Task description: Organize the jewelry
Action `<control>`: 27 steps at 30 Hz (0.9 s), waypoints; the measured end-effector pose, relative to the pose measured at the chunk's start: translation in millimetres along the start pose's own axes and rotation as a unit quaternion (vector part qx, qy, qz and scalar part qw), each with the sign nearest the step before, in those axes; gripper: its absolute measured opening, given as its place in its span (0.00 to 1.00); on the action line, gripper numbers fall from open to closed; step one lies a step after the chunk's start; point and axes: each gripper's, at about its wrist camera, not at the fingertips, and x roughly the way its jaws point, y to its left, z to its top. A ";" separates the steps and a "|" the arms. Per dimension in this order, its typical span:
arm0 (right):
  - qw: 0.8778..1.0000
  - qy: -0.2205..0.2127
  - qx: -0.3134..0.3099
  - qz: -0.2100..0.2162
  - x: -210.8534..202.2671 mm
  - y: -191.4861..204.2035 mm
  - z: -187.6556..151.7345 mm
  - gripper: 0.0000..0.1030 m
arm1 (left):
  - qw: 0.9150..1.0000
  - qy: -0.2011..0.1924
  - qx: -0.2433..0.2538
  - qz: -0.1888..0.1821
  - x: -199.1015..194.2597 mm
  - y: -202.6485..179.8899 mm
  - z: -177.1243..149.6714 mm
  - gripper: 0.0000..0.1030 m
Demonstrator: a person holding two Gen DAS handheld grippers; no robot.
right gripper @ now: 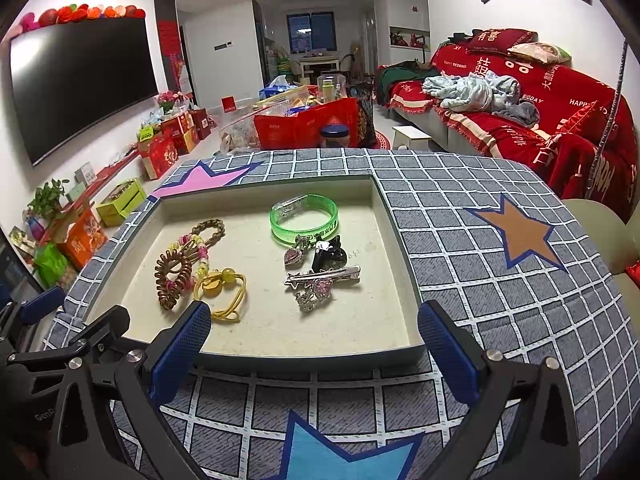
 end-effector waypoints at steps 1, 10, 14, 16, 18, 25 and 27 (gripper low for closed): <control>1.000 0.000 0.000 0.000 -0.1 0.0 0.0 1.00 | 1.000 0.000 0.000 0.000 -0.1 0.1 0.0 1.00; 1.000 -0.001 0.001 -0.001 -0.4 0.2 0.1 1.00 | 1.000 0.002 0.000 -0.001 1.6 -0.4 -1.1 1.00; 1.000 -0.001 0.001 -0.001 -0.8 0.6 0.7 1.00 | 1.000 0.003 0.000 -0.001 1.6 -0.5 -1.2 1.00; 1.000 -0.001 0.000 0.000 -0.8 0.6 0.7 1.00 | 1.000 0.003 0.000 -0.001 1.2 -0.4 -1.4 1.00; 1.000 -0.001 0.000 0.000 -0.9 0.6 0.7 1.00 | 1.000 0.002 0.000 0.000 1.5 -0.6 -1.2 1.00; 1.000 -0.002 0.000 -0.001 -2.0 1.1 1.5 1.00 | 1.000 0.002 0.000 0.001 -0.3 0.5 -2.0 1.00; 1.000 -0.002 0.000 -0.001 -2.0 1.0 1.5 1.00 | 1.000 0.002 -0.002 0.001 -0.2 0.5 -2.0 1.00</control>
